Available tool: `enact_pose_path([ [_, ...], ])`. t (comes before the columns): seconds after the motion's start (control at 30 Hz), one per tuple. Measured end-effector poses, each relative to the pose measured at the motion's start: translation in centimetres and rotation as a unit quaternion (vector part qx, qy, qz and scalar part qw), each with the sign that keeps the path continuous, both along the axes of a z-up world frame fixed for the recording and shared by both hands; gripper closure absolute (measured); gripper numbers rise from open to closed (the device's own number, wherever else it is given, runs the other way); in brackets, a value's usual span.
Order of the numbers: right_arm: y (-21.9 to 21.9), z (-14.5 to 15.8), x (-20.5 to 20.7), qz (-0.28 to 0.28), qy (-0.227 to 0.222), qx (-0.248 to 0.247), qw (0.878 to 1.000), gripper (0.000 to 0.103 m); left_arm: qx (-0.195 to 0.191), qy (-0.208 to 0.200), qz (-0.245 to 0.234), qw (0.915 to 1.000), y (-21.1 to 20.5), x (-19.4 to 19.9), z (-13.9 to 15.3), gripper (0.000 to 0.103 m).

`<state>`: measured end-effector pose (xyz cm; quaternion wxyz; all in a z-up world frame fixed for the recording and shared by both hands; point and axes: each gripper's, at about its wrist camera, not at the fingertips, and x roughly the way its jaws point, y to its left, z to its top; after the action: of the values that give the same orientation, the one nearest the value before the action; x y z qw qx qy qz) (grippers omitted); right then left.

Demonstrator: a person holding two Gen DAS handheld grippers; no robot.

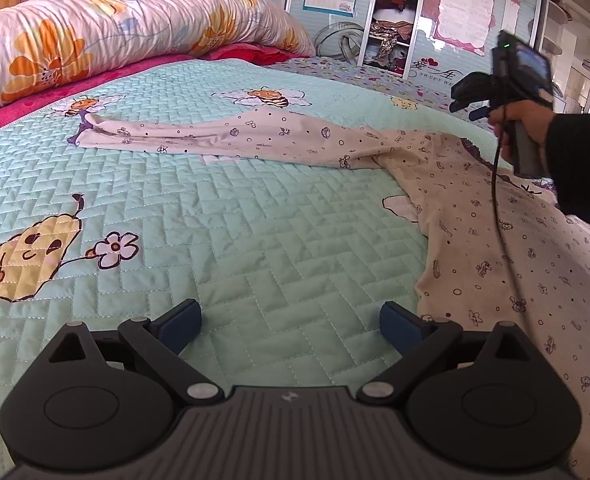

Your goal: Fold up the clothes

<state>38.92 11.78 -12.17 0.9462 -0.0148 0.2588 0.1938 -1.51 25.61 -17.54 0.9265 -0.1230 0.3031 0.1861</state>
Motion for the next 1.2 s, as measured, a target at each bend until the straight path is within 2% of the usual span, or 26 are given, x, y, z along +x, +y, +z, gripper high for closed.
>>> enact_pose_path([
  [0.13, 2.4, -2.3, -3.3, 0.058, 0.049, -0.018, 0.997, 0.064, 0.001, 0.000, 0.001, 1.0000, -0.1, -0.1, 0.0, 0.004],
  [0.23, 6.6, -4.2, -0.7, 0.066, 0.075, -0.063, 0.993, 0.064, 0.008, 0.001, 0.001, 1.0000, -0.3, 0.0, 0.0, 0.004],
  [0.33, 7.7, -2.8, 0.2, 0.038, 0.057, -0.019, 0.998, 0.064, 0.010, 0.003, 0.000, 0.9999, -0.3, 0.1, -0.1, 0.004],
  [0.4, 5.8, -1.3, -1.7, 0.045, 0.042, 0.025, 0.998, 0.062, 0.008, 0.003, 0.000, 1.0000, -0.2, 0.1, 0.0, 0.003],
  [0.43, 4.3, -0.6, -3.3, 0.046, 0.025, 0.031, 0.998, 0.055, 0.005, 0.002, 0.000, 1.0000, -0.1, 0.1, 0.0, 0.003],
  [0.47, 2.4, -0.1, -5.1, 0.038, 0.002, 0.025, 0.999, 0.050, 0.004, 0.002, 0.001, 1.0000, -0.1, 0.1, 0.0, 0.003],
  [0.5, 0.4, 0.3, -6.5, 0.024, -0.017, 0.012, 0.999, 0.038, 0.002, 0.002, 0.001, 1.0000, -0.1, 0.0, 0.1, 0.004],
  [0.53, -1.7, 0.3, -7.4, 0.010, -0.030, -0.001, 0.999, 0.031, 0.002, 0.002, 0.001, 1.0000, -0.1, 0.0, 0.1, 0.004],
  [0.6, -6.9, 0.3, -8.2, -0.024, -0.042, -0.031, 0.998, 0.030, 0.004, 0.002, 0.002, 1.0000, -0.2, 0.0, 0.0, 0.003],
  [0.7, -15.2, -0.1, -6.6, -0.087, -0.004, -0.044, 0.995, 0.030, 0.009, 0.003, 0.003, 1.0000, -0.4, 0.1, -0.1, 0.003],
  [0.77, -18.9, -0.4, -5.4, -0.128, 0.020, -0.036, 0.991, 0.030, 0.015, 0.004, 0.004, 0.9999, -0.6, 0.2, -0.1, 0.003],
  [0.87, -19.7, -2.2, -2.5, -0.149, 0.065, -0.030, 0.986, 0.030, 0.024, 0.005, 0.005, 0.9997, -0.8, 0.2, -0.3, 0.003],
  [0.97, -17.3, -5.0, 2.1, -0.146, 0.099, -0.022, 0.984, 0.030, 0.030, 0.005, 0.005, 0.9995, -0.9, 0.2, -0.3, 0.003],
  [1.0, -16.2, -5.4, 3.3, -0.141, 0.099, -0.016, 0.985, 0.030, 0.031, 0.005, 0.005, 0.9995, -0.9, 0.2, -0.3, 0.003],
  [1.1, -14.7, -3.5, 3.9, -0.143, 0.064, 0.018, 0.988, 0.030, 0.033, 0.007, 0.004, 0.9994, -0.9, 0.4, -0.4, 0.002],
  [1.2, -16.9, -1.4, 0.8, -0.157, 0.030, 0.042, 0.986, 0.030, 0.030, 0.007, 0.004, 0.9995, -0.8, 0.4, -0.3, 0.002],
])
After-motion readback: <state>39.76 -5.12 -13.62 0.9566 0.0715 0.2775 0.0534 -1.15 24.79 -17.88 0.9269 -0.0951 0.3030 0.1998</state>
